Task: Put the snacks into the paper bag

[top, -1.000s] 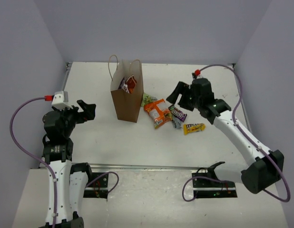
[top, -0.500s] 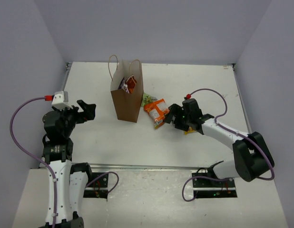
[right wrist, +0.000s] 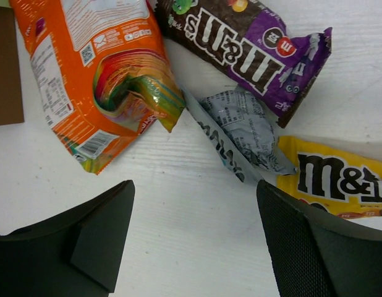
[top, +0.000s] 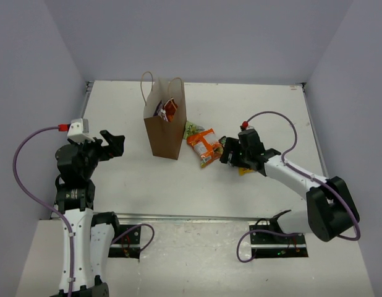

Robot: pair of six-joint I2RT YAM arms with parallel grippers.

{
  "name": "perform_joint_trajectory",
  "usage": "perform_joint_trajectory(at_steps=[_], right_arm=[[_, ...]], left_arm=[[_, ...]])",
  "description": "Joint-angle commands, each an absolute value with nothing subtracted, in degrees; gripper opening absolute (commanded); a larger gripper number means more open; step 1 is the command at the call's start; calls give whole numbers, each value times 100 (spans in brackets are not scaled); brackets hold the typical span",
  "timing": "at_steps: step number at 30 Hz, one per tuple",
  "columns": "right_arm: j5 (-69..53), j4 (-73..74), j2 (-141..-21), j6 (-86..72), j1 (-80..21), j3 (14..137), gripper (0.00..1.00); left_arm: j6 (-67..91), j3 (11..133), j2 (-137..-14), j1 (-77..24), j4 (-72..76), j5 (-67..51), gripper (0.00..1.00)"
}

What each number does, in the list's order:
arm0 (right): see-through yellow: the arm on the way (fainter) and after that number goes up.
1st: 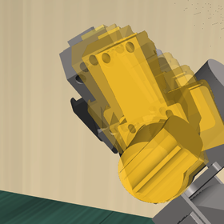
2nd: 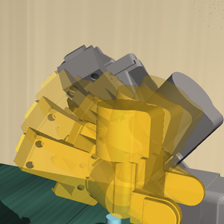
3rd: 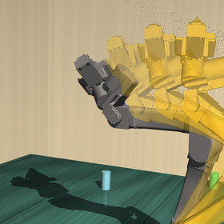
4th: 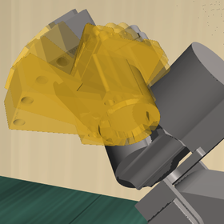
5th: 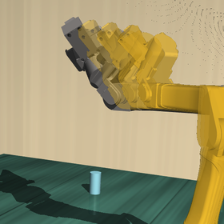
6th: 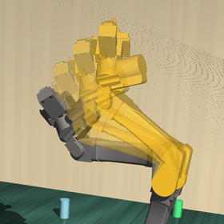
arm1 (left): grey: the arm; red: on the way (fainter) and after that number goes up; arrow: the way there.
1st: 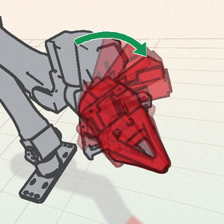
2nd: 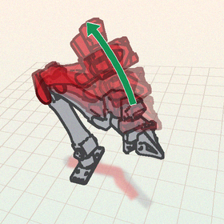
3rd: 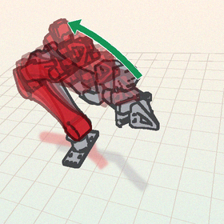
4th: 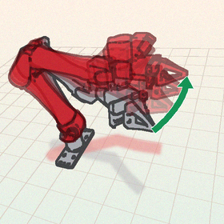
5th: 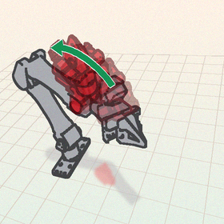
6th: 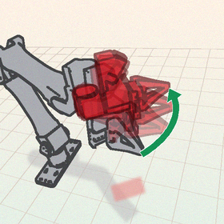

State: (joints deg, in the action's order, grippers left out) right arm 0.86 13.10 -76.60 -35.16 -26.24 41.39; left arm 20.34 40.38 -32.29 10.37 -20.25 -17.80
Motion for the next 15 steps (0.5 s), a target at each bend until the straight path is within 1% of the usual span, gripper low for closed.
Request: perform_joint_trajectory(at_steps=[1, 6, 15], right_arm=[[501, 1424, -7830, -3234, -2628, 4420, 82], [624, 1432, -8033, -3331, -2628, 4526, 80], [1081, 1547, -7243, -3392, -2628, 4281, 80]], left_arm=[[1934, 3999, -3226, 1063, -1837, -1846, 100], [1934, 3999, -3234, 1064, -1837, -1846, 100], [1934, 3999, -3226, 1063, -1837, -1846, 100]])
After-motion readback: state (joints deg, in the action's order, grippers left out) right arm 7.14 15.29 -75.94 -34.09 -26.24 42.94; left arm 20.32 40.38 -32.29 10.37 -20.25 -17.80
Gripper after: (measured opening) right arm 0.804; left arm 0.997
